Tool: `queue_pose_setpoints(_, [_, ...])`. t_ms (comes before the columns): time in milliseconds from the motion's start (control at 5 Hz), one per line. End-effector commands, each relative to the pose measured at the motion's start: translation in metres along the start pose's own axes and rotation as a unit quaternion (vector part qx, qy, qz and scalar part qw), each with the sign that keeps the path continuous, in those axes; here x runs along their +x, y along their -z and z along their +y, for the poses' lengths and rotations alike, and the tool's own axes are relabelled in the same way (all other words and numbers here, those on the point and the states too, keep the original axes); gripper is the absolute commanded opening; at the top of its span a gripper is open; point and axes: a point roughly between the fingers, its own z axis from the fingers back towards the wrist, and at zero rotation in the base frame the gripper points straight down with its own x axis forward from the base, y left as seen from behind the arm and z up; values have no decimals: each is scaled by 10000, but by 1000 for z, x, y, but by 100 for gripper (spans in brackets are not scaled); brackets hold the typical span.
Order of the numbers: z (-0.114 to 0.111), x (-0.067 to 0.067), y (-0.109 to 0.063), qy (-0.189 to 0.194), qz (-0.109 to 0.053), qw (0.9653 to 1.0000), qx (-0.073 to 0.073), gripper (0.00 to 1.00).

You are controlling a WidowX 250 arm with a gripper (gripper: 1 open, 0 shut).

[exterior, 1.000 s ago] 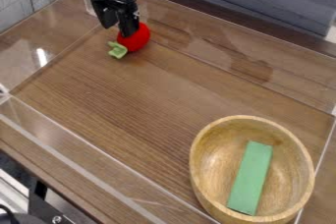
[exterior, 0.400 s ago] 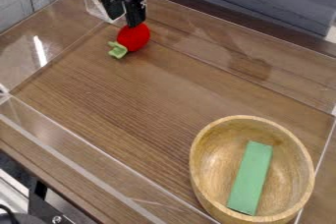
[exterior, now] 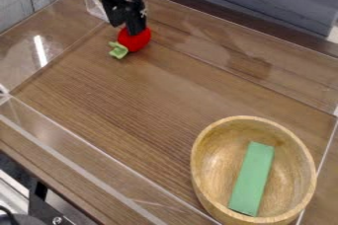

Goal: Move the red object to the right side of the table

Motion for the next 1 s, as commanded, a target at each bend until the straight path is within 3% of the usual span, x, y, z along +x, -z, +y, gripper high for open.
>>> queue_pose_setpoints(0, [2,7,-13,241,-174,9995,66,100])
queue_pose_setpoints(400, [-15,18,-21,85,-119,9998,-134,100])
queue_pose_setpoints(800, [-35,20,-25,-437,-39,9986,-300,100])
